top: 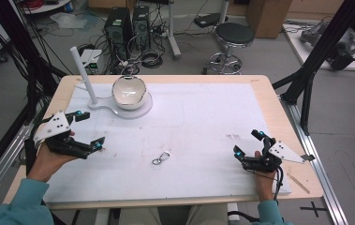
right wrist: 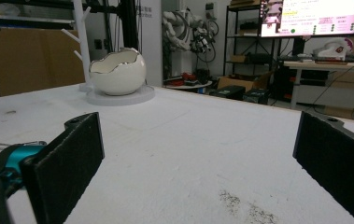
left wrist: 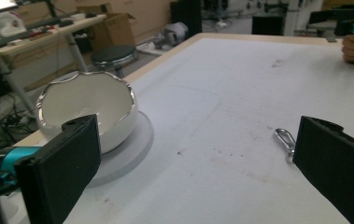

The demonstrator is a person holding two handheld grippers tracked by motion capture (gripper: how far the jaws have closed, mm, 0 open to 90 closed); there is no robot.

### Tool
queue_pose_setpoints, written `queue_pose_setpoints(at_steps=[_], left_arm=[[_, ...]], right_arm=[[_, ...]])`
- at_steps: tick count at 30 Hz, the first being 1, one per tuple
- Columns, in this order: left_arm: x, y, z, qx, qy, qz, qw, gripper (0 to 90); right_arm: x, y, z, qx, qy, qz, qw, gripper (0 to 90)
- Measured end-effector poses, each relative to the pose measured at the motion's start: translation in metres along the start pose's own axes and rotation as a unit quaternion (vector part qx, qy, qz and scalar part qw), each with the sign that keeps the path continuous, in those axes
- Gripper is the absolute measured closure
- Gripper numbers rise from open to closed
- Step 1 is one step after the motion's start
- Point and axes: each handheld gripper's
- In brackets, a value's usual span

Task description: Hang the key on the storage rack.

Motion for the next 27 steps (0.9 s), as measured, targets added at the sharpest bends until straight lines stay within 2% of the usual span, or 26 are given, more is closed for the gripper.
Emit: queue_pose_setpoints(at_steps=[4, 6, 7, 9, 11, 16, 19, 20, 21, 23, 24, 25, 26, 27], left_arm=[[0.004, -0.013, -0.019, -0.028, -0.022, 0.040, 0.9986, 1.7], [0.005, -0.019, -0.027, -0.043, -0.044, 0.058, 0.9964, 1.7], [0.007, -0.026, -0.034, -0.058, -0.056, 0.069, 0.9943, 1.7], [0.008, -0.029, -0.036, -0.063, -0.057, 0.074, 0.9937, 1.7], [0.011, -0.037, -0.041, -0.073, -0.063, 0.085, 0.9917, 1.7], [0.021, -0.057, -0.050, -0.100, -0.075, 0.119, 0.9850, 1.7], [0.028, -0.070, -0.053, -0.115, -0.086, 0.139, 0.9798, 1.7], [0.033, -0.077, -0.054, -0.126, -0.090, 0.149, 0.9767, 1.7], [0.033, -0.077, -0.054, -0.126, -0.090, 0.149, 0.9767, 1.7], [0.038, -0.086, -0.054, -0.135, -0.095, 0.158, 0.9736, 1.7], [0.042, -0.092, -0.054, -0.145, -0.096, 0.166, 0.9706, 1.7], [0.042, -0.092, -0.054, -0.145, -0.096, 0.166, 0.9706, 1.7], [0.044, -0.095, -0.053, -0.150, -0.102, 0.171, 0.9685, 1.7], [0.048, -0.102, -0.052, -0.160, -0.106, 0.178, 0.9651, 1.7]], right_arm=[[0.000, 0.000, 0.000, 0.000, 0.000, 0.000, 1.0000, 1.1], [0.000, 0.000, 0.000, -0.001, -0.003, -0.001, 1.0000, 1.1], [0.000, 0.000, 0.000, -0.001, -0.003, -0.001, 1.0000, 1.0], [0.000, 0.000, 0.000, 0.000, -0.002, -0.002, 1.0000, 1.0], [0.000, 0.000, 0.000, -0.001, -0.003, -0.001, 1.0000, 1.0], [0.000, 0.000, 0.000, -0.001, -0.003, -0.001, 1.0000, 1.1], [0.000, 0.000, 0.000, -0.001, -0.004, -0.001, 1.0000, 1.0], [0.000, 0.000, 0.000, -0.001, -0.004, -0.001, 1.0000, 1.0], [0.000, 0.000, 0.000, -0.001, -0.004, -0.002, 1.0000, 1.1], [0.000, 0.000, 0.000, -0.001, -0.004, -0.001, 1.0000, 1.1], [0.000, 0.000, 0.000, -0.001, -0.004, -0.002, 1.0000, 1.1], [0.000, 0.000, 0.000, -0.001, -0.005, -0.002, 1.0000, 1.0], [0.000, 0.000, 0.000, -0.001, -0.004, -0.002, 1.0000, 1.0], [0.000, 0.000, 0.000, -0.001, -0.004, -0.002, 1.0000, 1.1]])
Point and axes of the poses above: each handheld gripper's, and its own axes: y roughly backward along the jaws, z roughly out of its underside, x roughly to its right
